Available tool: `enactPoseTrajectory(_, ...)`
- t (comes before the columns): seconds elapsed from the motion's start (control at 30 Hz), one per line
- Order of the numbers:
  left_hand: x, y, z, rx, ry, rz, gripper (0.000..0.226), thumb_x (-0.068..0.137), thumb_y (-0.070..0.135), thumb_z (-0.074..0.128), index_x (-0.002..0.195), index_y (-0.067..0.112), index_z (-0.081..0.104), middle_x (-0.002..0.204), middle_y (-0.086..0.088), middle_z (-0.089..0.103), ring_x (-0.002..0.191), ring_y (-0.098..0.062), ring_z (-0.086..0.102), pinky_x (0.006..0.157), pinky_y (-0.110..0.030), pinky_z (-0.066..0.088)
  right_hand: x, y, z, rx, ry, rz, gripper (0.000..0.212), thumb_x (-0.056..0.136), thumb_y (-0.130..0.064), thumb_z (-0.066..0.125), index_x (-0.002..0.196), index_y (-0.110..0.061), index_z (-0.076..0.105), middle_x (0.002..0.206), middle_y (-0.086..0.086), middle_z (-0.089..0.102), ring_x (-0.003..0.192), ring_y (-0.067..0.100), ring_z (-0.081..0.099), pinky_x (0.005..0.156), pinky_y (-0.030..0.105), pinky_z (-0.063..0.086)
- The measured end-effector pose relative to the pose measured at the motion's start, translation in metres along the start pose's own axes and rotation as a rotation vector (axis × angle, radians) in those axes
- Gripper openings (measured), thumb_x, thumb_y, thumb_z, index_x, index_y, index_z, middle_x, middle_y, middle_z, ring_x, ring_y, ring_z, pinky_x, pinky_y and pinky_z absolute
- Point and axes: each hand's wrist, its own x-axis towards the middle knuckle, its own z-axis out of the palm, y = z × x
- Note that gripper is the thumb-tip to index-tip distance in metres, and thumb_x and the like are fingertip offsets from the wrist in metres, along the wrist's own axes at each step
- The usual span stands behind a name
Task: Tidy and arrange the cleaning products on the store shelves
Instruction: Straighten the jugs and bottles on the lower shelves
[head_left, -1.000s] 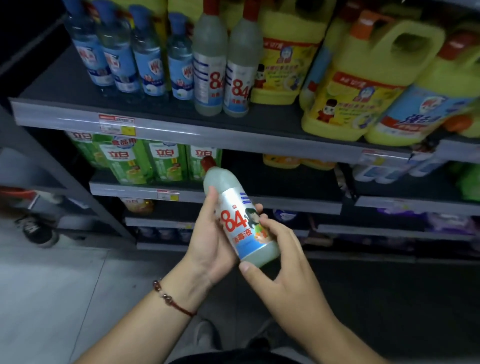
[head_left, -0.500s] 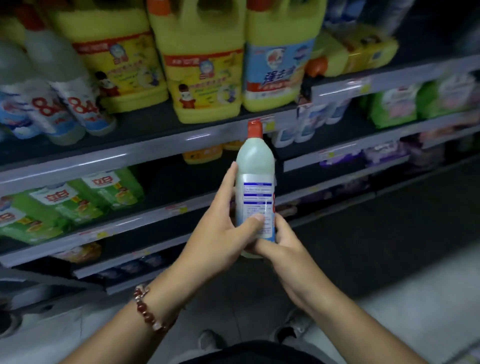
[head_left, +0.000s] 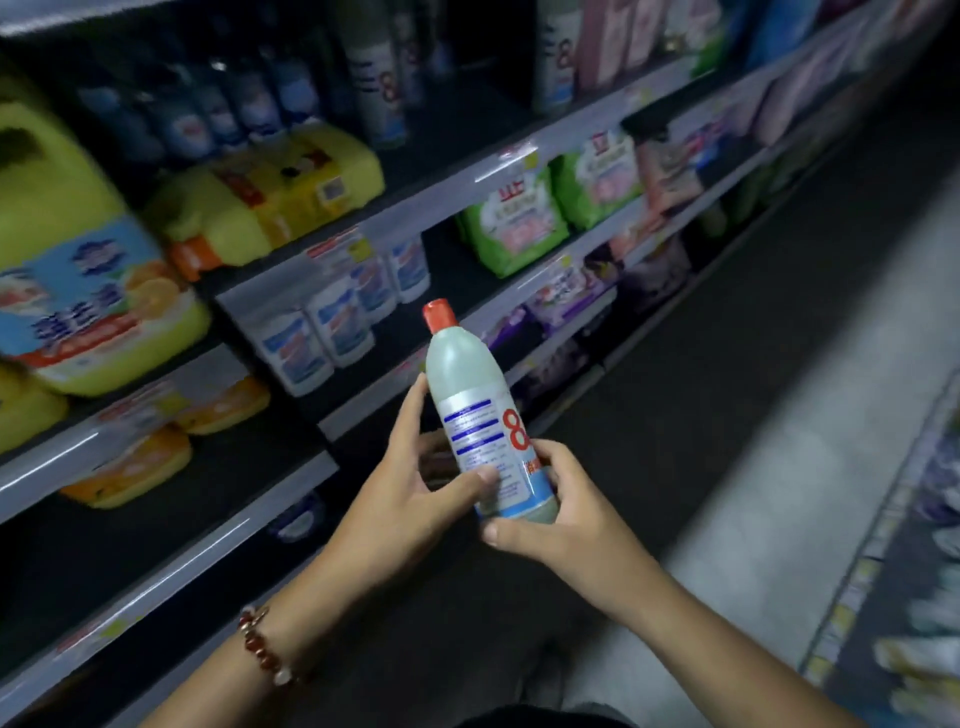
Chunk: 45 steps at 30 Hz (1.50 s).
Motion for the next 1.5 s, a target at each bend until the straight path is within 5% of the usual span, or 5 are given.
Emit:
enactPoseTrajectory(0.27,0.083,0.043,0.059,-0.182,-0.143,-0.011,0.087,0.090,0.005,0.071,0.152,0.047,0.025,0.116,0.003,0.074,0.107,-0.021,0.073,0.080,-0.031,0.062,0.028,-0.023,-0.094,-0.184,0.142,-0.149,0.067,0.070,-0.032,0.089,0.122,-0.047,0.048,0.119,-0.021,0.062,0.110,0.000,0.064,0.086,0.019,0.054)
enactPoseTrajectory(0.53,0.160,0.040,0.048,-0.293,-0.028,-0.057,0.067,0.078,0.025,0.081,0.137,0.035,0.049,0.119,-0.007,0.071,0.107,-0.032,0.072,0.089,-0.058,0.059,0.093,-0.053,-0.121,-0.279,0.106,-0.226,0.054,0.078,-0.038,0.079,0.122,-0.051,0.052,0.123,-0.023,0.058,0.111,-0.003,0.060,0.089,0.022,0.054)
enactPoseTrajectory(1.03,0.305,0.081,0.031,-0.256,0.124,-0.066,0.039,0.084,0.018,0.080,0.115,0.031,0.061,0.108,0.007,0.078,0.100,-0.015,0.075,0.087,-0.032,0.061,0.269,-0.102,-0.190,-0.186,0.007,-0.259,0.059,0.076,-0.034,0.083,0.125,-0.049,0.052,0.120,-0.025,0.064,0.114,-0.001,0.062,0.099,0.032,0.053)
enactPoseTrajectory(1.3,0.374,0.098,0.058,-0.245,0.497,-0.004,0.081,0.065,0.039,0.091,0.134,0.034,0.048,0.115,0.013,0.074,0.103,-0.002,0.071,0.087,-0.026,0.058,0.350,-0.130,-0.242,-0.190,-0.138,-0.406,0.054,0.083,-0.014,0.080,0.120,-0.044,0.055,0.116,-0.030,0.065,0.111,-0.008,0.062,0.092,0.014,0.051)
enactPoseTrajectory(1.5,0.423,0.120,0.074,-0.227,0.701,0.153,0.069,0.082,-0.003,0.079,0.130,0.034,0.047,0.111,0.014,0.071,0.107,-0.005,0.069,0.078,-0.020,0.059,0.404,-0.156,-0.256,-0.189,-0.212,-0.601,0.056,0.083,-0.010,0.081,0.118,-0.045,0.054,0.119,-0.020,0.066,0.110,-0.011,0.061,0.087,0.006,0.047)
